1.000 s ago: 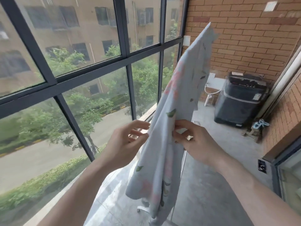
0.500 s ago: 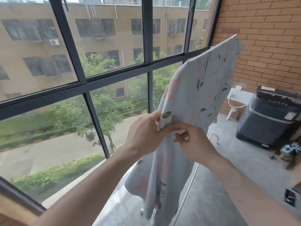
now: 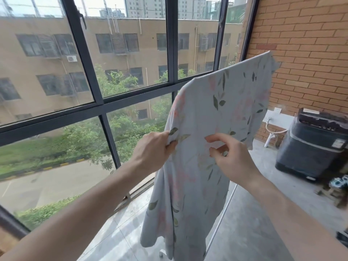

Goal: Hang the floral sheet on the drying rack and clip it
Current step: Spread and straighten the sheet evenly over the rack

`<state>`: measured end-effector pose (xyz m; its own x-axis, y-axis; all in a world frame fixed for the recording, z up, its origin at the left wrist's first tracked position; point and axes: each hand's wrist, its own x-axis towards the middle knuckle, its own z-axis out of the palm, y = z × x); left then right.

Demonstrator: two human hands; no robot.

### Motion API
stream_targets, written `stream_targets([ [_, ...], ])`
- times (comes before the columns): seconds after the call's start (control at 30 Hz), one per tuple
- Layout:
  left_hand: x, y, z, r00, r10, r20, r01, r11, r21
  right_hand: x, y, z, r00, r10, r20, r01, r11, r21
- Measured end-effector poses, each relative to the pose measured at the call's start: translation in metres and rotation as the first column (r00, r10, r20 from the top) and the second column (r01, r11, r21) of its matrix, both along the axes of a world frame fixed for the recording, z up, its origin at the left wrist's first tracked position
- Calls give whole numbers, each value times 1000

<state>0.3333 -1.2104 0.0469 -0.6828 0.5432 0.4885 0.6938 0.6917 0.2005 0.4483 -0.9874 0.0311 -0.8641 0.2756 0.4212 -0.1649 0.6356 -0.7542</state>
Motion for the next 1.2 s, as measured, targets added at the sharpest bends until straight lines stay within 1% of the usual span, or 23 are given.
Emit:
stream_targets([
  [0.1,-21,-13,3,999,42,34,-42,999,-3,1,5,-1,1000,1,10,-1,1000,0],
  [0.33,-61,-51,14,962,244,124,-244,970,-19,-7,5,-8,997,30,66,-32,999,16],
  [0.47,-73,-64,18,945,296,140,-297,955,-14,-25,-4,-8,993,70,90,-76,995,60],
  [0.53,-73,-65,15,950,285,129,-287,958,-8,-38,-12,-5,989,109,103,-117,990,81],
  [0.67,-73,-69,8,950,244,192,-262,962,74,-67,-27,10,985,162,63,-169,977,127],
  [0.8,-74,-86,13,939,230,256,-263,960,101,-102,-36,36,985,175,-7,-170,967,192],
  [0.9,-79,-94,28,940,227,253,-282,937,205,-133,-41,60,980,189,-57,-168,951,260],
  [0.93,-81,-95,34,944,218,247,-273,937,217,-144,-43,69,980,185,-75,-156,943,293],
  [1.0,-85,-92,45,952,196,237,-243,952,186,-165,-47,85,977,178,-114,-125,922,366],
  [1.07,-92,-89,54,955,174,238,-218,960,173,-185,-52,99,977,177,-119,-113,904,413],
  [1.2,-115,-84,61,942,123,313,-193,960,203,-215,-56,109,986,138,-92,-83,891,447],
])
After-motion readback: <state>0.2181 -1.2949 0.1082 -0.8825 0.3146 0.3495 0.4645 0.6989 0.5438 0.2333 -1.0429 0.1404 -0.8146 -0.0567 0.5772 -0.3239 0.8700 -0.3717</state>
